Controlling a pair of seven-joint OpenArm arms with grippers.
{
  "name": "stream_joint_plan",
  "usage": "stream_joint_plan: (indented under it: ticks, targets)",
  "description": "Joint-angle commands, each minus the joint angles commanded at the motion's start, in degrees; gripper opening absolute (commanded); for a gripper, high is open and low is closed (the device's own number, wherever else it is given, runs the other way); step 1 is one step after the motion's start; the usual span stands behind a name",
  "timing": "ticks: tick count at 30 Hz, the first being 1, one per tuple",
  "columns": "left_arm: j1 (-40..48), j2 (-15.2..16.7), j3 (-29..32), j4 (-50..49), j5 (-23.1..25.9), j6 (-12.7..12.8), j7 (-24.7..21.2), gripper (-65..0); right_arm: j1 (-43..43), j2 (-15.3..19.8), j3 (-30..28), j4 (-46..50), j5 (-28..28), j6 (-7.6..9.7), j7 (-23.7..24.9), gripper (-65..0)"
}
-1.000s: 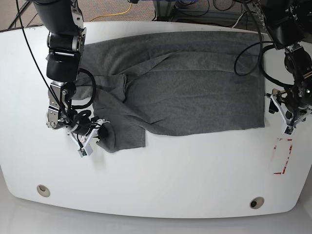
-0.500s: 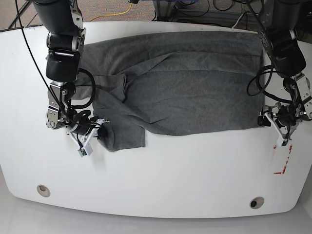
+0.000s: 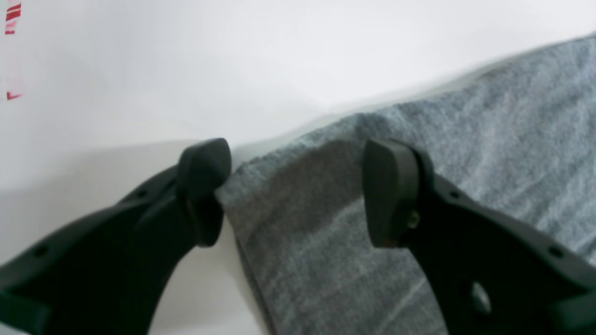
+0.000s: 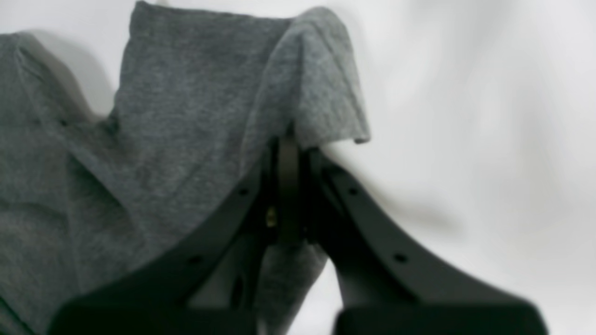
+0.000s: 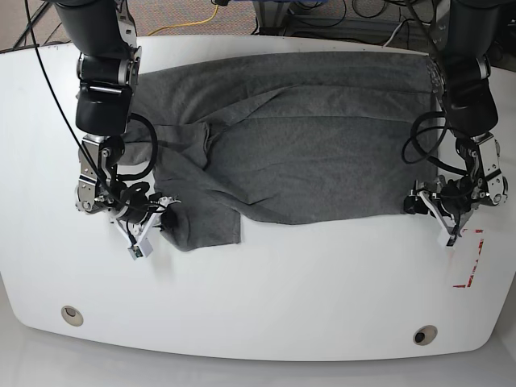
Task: Layout the t-shirt on the table in an organized manner, then fold the t-shirt properly
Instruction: 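Move the left gripper to the shirt's hem corner and grasp it, then lift the hem with both grippers and fold it toward the collar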
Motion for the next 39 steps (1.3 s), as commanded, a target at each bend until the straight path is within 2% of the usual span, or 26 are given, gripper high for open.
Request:
stream_joint_plan:
  ticks: [1, 2, 5, 6, 8, 9, 16, 19, 25, 32, 39]
  targets:
    - [0.2, 0.0, 0.0, 0.0, 0.0, 0.0, 0.0, -30.3, 0.1, 0.0, 0.0, 0.0, 0.0, 0.0, 0.0, -65.0]
    - [0.4, -0.1, 0.0, 0.0, 0.0, 0.0, 0.1, -34.9, 0.1, 0.0, 0.0, 0.0, 0.0, 0.0, 0.0, -65.0]
    - [0.5, -0.4, 0.0, -0.2, 0.0, 0.0, 0.1, -52.4, 0.3, 0.0, 0.0, 0.0, 0.0, 0.0, 0.0, -65.0]
    - [0.5, -0.5, 0.0, -0.3, 0.0, 0.0, 0.1, -54.6, 0.4, 0.0, 0.0, 0.0, 0.0, 0.0, 0.0, -65.0]
    - [0.5, -0.7, 0.0, -0.4, 0.0, 0.0, 0.1, -63.5, 0.5, 0.0, 0.0, 0.0, 0.0, 0.0, 0.0, -65.0]
    - [0.5, -0.7, 0.0, -0.4, 0.1, 0.0, 0.1, -64.4, 0.5, 0.0, 0.0, 0.0, 0.0, 0.0, 0.0, -65.0]
    - [0.1, -0.7, 0.0, 0.0, 0.0, 0.0, 0.1, -65.0, 3.8, 0.2, 0.0, 0.0, 0.0, 0.0, 0.1, -65.0]
    - [0.0, -0.6, 0.0, 0.2, 0.0, 0.0, 0.1, -65.0, 5.9, 1.3, -0.4, 0.0, 0.0, 0.0, 0.1, -65.0]
    - [0.4, -0.5, 0.0, 3.8, 0.0, 0.0, 0.1, -65.0, 10.8, 3.9, -9.1, 0.0, 0.1, 0.0, 0.1, -65.0]
    - [0.4, -0.6, 0.0, 4.3, -0.4, 0.0, 2.4, -65.0, 14.1, 5.1, -13.6, 0.0, 0.1, 0.0, 0.1, -65.0]
    - [0.2, -0.8, 0.0, 4.3, -0.4, 0.0, 2.6, -65.0, 17.1, 5.6, -18.5, 0.0, 0.1, 0.0, 0.3, -65.0]
